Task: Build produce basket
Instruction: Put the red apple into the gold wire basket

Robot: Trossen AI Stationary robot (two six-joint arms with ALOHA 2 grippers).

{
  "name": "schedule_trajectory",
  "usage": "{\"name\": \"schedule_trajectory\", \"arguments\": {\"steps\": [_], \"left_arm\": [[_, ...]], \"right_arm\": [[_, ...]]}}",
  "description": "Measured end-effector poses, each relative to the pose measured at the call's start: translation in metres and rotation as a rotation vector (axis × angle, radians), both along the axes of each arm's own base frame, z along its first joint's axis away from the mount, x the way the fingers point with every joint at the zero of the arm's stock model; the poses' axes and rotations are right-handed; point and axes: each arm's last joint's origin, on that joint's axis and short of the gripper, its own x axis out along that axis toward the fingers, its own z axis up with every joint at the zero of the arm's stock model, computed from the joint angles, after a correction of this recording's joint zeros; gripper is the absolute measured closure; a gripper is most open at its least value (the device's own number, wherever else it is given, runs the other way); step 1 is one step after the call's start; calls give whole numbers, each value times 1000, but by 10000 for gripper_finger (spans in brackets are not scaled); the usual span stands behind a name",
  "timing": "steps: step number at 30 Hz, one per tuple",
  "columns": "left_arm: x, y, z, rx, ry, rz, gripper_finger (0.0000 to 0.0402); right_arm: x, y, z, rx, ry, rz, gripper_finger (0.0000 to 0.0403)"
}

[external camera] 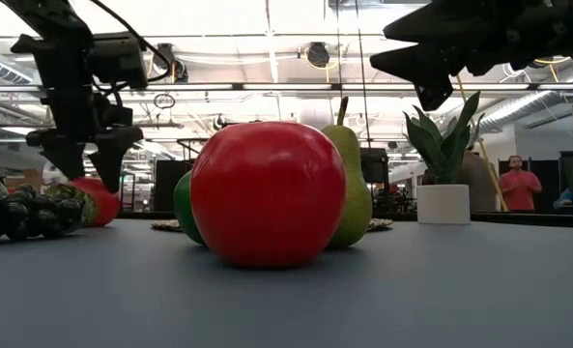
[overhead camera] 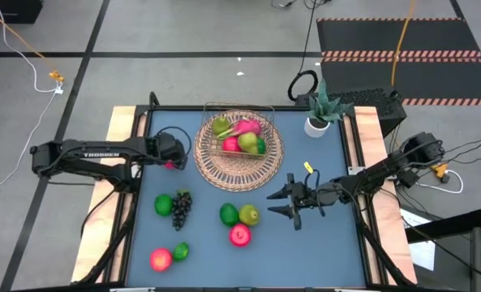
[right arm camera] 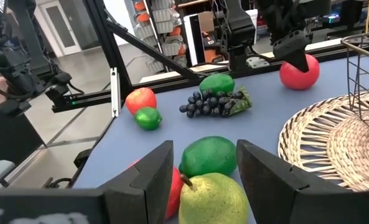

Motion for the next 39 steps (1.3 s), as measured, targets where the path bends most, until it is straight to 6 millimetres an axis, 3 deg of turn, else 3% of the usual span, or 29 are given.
{"name": "schedule_trajectory", "arguments": {"steps": [5,11,15,21,25,32,36,39], "left_arm": [[-1,0,0,-13,4,1,137],[1,0,1,-16,-5,6,131],[9,-3,16,-72,-61,-57,104],[30,-2,73,3,-172,-185,119],[41,-2,124,96,-290,-294,144],[47,-10,202,303,-448,-453,122],[56,-8,219,463,-511,-481,120],[74,-2,211,527,-519,-520,128]], "right_arm": [[0,0,0,-1,0,0,234],[0,0,0,-12,-1,1,234],[0,0,0,-24,1,2,234],[0,-1,-1,-44,4,-16,234],[0,-1,-1,-48,10,-27,234],[0,-1,-2,-51,17,-26,234],[0,-1,-2,-56,16,-26,234],[0,-1,-2,-56,11,-26,234]]}}
